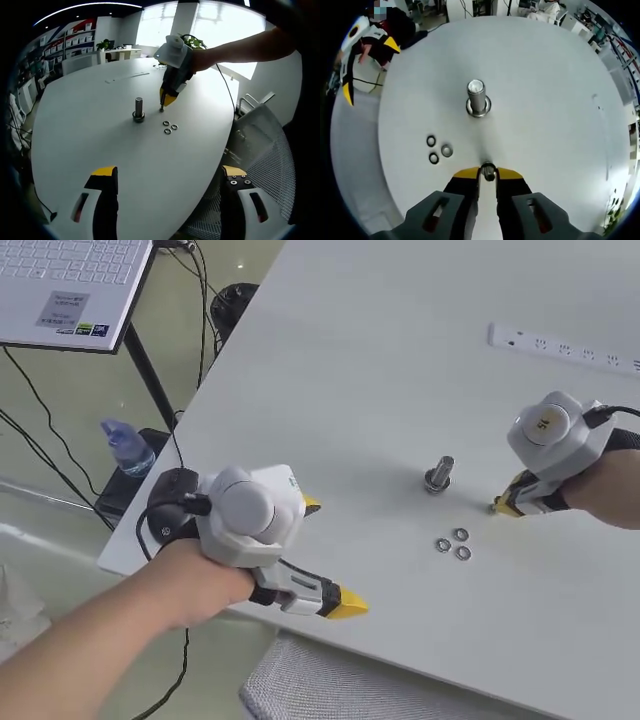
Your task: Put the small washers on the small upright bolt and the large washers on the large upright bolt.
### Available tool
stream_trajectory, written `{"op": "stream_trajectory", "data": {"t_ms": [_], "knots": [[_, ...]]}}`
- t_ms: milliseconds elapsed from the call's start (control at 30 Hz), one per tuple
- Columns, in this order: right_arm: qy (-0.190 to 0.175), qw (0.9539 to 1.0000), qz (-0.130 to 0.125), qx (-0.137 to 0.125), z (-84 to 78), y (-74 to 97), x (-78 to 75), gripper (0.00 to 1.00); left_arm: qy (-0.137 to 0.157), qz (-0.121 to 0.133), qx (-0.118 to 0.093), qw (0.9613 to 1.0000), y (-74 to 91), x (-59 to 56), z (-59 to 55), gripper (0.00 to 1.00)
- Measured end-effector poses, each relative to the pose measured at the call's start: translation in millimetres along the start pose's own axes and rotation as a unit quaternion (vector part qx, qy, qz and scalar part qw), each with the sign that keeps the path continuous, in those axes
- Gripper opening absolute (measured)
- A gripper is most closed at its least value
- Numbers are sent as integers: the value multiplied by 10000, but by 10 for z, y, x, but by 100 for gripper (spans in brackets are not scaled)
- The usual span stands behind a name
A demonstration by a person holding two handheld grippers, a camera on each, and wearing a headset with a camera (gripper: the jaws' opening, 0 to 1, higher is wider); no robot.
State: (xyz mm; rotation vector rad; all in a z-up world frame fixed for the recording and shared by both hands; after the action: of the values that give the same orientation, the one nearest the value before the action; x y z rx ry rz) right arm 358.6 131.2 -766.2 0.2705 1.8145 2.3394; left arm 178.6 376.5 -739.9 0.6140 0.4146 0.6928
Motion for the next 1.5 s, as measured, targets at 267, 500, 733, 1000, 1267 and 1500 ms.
{"op": "stream_trajectory", "data": {"t_ms": [267, 500, 733, 1000, 1267, 1500], "knots": [[19, 10000, 5, 8, -16, -82, 13, 13, 42, -2, -22, 10000, 0, 10, 0, 83], [32, 10000, 14, 49, -42, -101, 26, 13, 35, -8, 15, 10000, 2, 9, -22, 83], [9, 10000, 10, 23, -55, -101, 22, 13, 38, -9, 24, 10000, 0, 7, -25, 83], [9, 10000, 17, 27, -64, -106, 18, 13, 8, -11, 38, 10000, -5, 1, -24, 83], [51, 9999, 51, 78, -61, -109, 12, 13, 0, -10, 48, 10000, -1, -14, -32, 82], [57, 9999, 75, 43, -45, -121, 14, 24, 5, -12, 46, 10000, 2, -22, -33, 82]]}}
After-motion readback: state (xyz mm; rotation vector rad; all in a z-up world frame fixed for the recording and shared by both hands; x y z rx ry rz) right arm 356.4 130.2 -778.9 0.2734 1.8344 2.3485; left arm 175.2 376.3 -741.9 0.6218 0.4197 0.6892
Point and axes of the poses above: the centre of the closed fingertips' face, and the gripper's own axes: y roughly backward along the fingers, x roughly to its left, z roughly out of its top, the point moved 9 cm from there along y, roughly backward along the fingers, and after that the axes turned 4 degrees about z, right-handed, at the moved point
